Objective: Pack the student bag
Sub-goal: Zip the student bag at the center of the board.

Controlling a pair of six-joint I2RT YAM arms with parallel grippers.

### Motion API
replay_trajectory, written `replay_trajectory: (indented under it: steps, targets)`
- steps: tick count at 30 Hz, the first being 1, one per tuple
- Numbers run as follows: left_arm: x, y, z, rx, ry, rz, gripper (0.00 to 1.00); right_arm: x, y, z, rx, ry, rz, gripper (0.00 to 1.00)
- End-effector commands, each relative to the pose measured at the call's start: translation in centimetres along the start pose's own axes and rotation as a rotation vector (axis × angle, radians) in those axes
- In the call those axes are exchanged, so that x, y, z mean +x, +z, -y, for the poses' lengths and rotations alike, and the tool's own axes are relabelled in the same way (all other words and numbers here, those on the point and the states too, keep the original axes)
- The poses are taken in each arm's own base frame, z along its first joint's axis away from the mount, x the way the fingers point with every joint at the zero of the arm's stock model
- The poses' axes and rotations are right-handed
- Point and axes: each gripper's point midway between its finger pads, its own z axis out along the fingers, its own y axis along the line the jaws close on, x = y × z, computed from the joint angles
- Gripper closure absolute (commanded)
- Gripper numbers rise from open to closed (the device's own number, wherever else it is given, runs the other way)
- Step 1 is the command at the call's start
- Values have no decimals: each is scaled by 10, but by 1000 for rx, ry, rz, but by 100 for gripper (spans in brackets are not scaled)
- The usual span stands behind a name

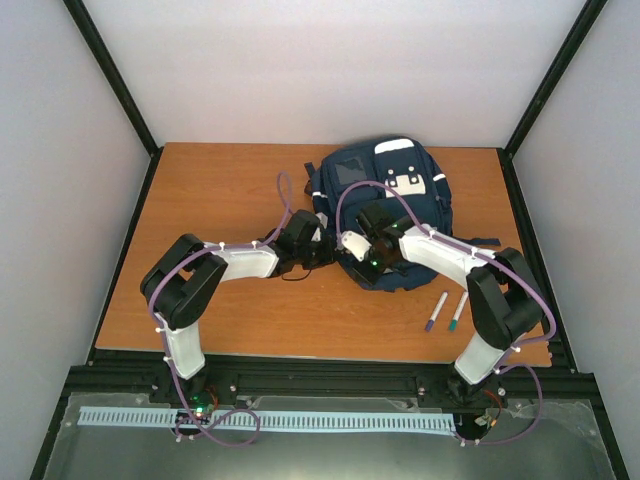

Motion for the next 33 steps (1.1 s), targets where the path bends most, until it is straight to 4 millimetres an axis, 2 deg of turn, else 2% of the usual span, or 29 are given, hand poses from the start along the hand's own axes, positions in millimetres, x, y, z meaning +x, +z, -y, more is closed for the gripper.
replay_trajectory:
  steps: [1,13,23,33]
  targets:
    - [-8,-11,32,76,50,21,99,-9,-12,7,62,-14,27,82]
    - [-7,-9,19,35,62,36,99,13,-20,6,87,-18,-22,97]
    - [-8,-14,5,3,59,77,99,53,-22,7,75,15,-123,97]
    - [-14,-14,-7,-22,53,101,99,80,-49,20,108,43,-180,97]
